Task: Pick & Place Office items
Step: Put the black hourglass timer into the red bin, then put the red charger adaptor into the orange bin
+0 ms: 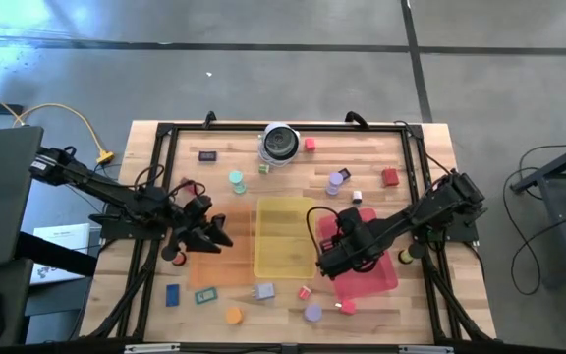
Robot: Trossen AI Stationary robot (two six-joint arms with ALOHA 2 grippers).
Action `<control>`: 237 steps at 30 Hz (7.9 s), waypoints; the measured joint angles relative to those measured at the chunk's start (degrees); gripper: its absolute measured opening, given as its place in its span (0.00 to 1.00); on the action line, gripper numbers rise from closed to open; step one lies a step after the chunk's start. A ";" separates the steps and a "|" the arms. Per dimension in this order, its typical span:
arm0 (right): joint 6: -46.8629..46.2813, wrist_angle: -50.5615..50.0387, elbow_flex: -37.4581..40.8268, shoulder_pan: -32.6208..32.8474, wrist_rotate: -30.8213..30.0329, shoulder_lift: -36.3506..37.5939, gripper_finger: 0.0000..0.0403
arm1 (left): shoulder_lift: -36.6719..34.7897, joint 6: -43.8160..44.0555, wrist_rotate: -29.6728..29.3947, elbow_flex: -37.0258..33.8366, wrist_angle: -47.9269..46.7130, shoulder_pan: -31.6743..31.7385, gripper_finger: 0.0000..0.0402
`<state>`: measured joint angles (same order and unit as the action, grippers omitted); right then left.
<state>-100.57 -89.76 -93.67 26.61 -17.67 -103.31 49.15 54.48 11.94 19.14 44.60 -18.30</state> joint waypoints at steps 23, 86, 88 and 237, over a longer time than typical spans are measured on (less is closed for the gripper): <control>-1.31 0.92 0.00 -3.11 -4.66 -6.68 0.48 | 0.00 -0.44 0.11 -0.02 -0.04 -3.68 0.56; 1.81 13.66 8.59 -8.79 -3.10 -8.13 0.63 | 0.00 -0.86 0.20 -0.04 -1.09 -6.63 0.56; 1.83 13.43 8.55 -8.79 -2.98 -7.63 0.63 | 0.00 -0.87 0.11 -0.04 -1.11 -6.63 0.56; 61.92 33.27 46.86 -75.49 6.23 19.17 0.90 | 0.31 -1.38 -4.73 -0.04 -3.69 27.32 0.56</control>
<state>-38.66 -56.49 -46.81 -48.88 -11.44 -84.14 49.45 53.10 7.21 19.09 40.91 9.03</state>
